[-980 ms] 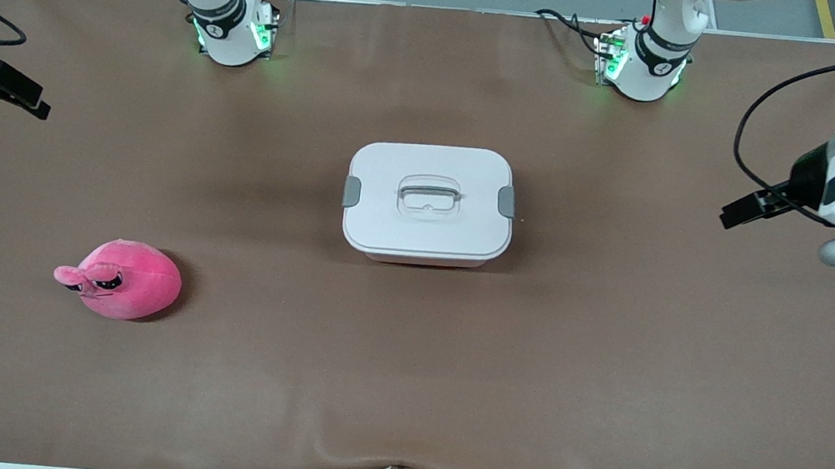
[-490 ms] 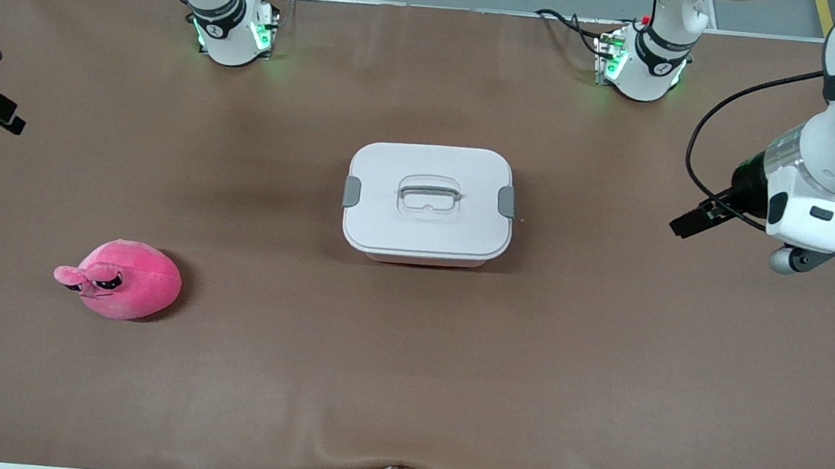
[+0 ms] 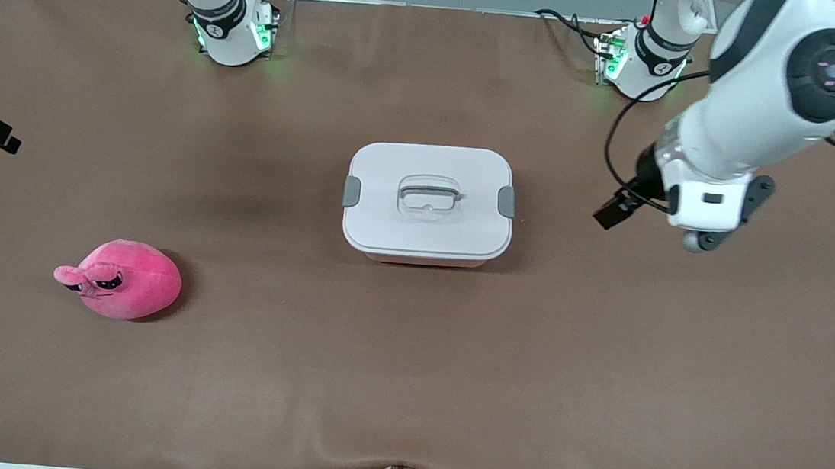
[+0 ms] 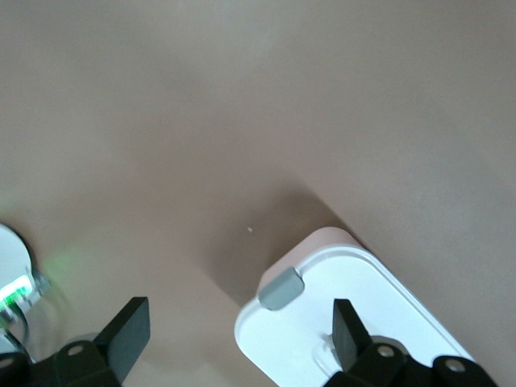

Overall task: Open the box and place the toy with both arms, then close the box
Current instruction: 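Reach the left gripper to the lid handle while the right gripper nears the toy, then grasp the lid handle with the left gripper while the right gripper grasps the toy, then lift the lid off with the left gripper while the right gripper lifts the toy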

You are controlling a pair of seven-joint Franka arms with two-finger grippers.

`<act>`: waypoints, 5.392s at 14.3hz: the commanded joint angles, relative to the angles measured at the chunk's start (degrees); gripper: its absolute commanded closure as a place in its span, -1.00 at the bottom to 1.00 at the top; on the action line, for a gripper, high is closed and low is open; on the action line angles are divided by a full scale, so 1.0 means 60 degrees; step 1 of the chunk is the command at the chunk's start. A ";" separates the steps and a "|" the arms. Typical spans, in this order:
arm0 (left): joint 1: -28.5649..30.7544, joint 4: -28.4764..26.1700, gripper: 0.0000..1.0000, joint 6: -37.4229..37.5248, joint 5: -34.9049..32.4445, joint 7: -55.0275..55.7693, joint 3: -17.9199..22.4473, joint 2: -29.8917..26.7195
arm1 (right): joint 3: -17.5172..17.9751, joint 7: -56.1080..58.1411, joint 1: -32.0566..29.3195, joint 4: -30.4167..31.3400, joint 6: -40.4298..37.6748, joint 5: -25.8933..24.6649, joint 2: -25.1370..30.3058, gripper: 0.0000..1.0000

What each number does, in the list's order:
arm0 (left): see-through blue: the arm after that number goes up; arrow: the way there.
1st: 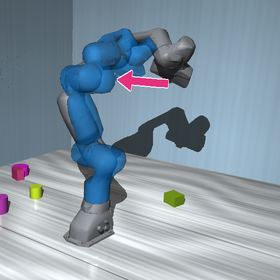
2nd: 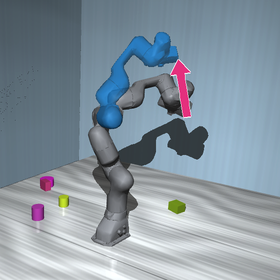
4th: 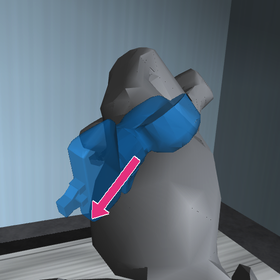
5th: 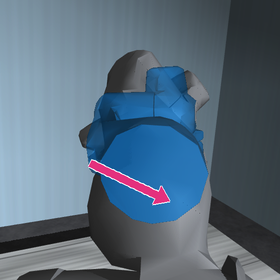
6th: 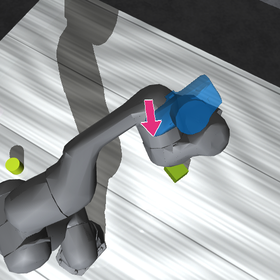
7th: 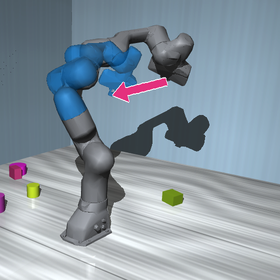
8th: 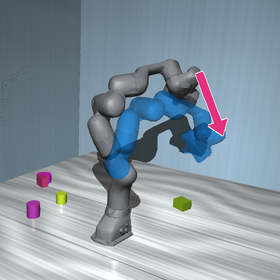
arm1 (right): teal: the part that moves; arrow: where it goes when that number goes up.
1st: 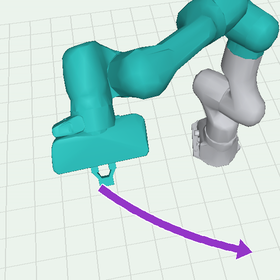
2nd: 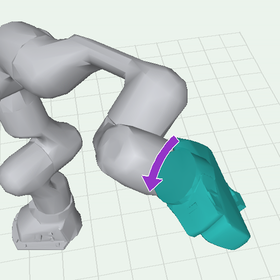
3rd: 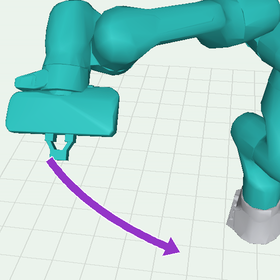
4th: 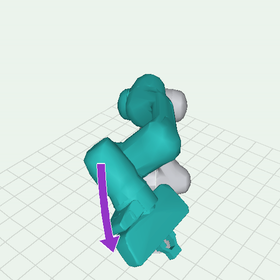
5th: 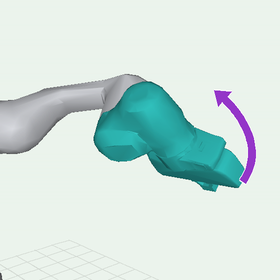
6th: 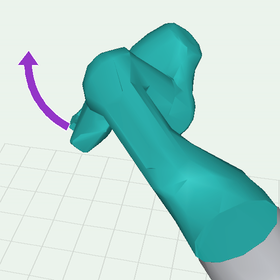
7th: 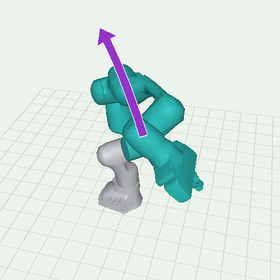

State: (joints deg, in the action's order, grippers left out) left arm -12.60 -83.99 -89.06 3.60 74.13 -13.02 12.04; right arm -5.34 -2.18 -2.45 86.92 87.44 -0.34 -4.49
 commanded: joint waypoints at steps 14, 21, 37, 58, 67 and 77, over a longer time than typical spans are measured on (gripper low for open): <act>-0.3086 0.0243 -1.00 -0.1928 -0.0087 0.8249 -0.0028 0.1960 | 0.0084 -0.0003 0.0304 0.0002 0.0455 0.0042 -0.1154 -1.00; -0.3846 0.0199 -1.00 -0.3215 -0.0437 1.0477 0.0031 0.2738 | 0.0084 0.0041 0.0554 -0.0042 0.1115 0.0378 -0.2120 -1.00; -0.3994 -0.0519 -0.11 -0.4477 -0.1113 1.0965 0.0001 0.3135 | 0.0040 0.5767 0.0979 0.0906 0.4802 -0.0411 -0.3485 -1.00; -0.3980 -0.0665 1.00 -0.3893 -0.1113 1.1053 -0.0028 0.2344 | 0.0055 0.6062 0.0774 0.1496 0.5641 -0.0544 -0.3968 1.00; -0.2926 -0.0695 1.00 -0.3088 -0.1113 0.9971 -0.0013 0.1554 | 0.0070 0.7289 0.1198 0.1071 0.5582 -0.0573 -0.3602 1.00; -0.0408 -0.0988 1.00 -0.2165 -0.1098 0.7042 -0.0028 0.0133 | 0.0084 1.2154 0.2777 0.0822 0.4865 -0.0908 -0.1831 1.00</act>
State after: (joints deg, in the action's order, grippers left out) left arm -17.27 -87.82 -102.79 -1.90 118.25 -12.57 15.81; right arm -4.62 68.33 10.22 90.91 118.17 -3.04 -19.03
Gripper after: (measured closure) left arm 0.930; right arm 0.868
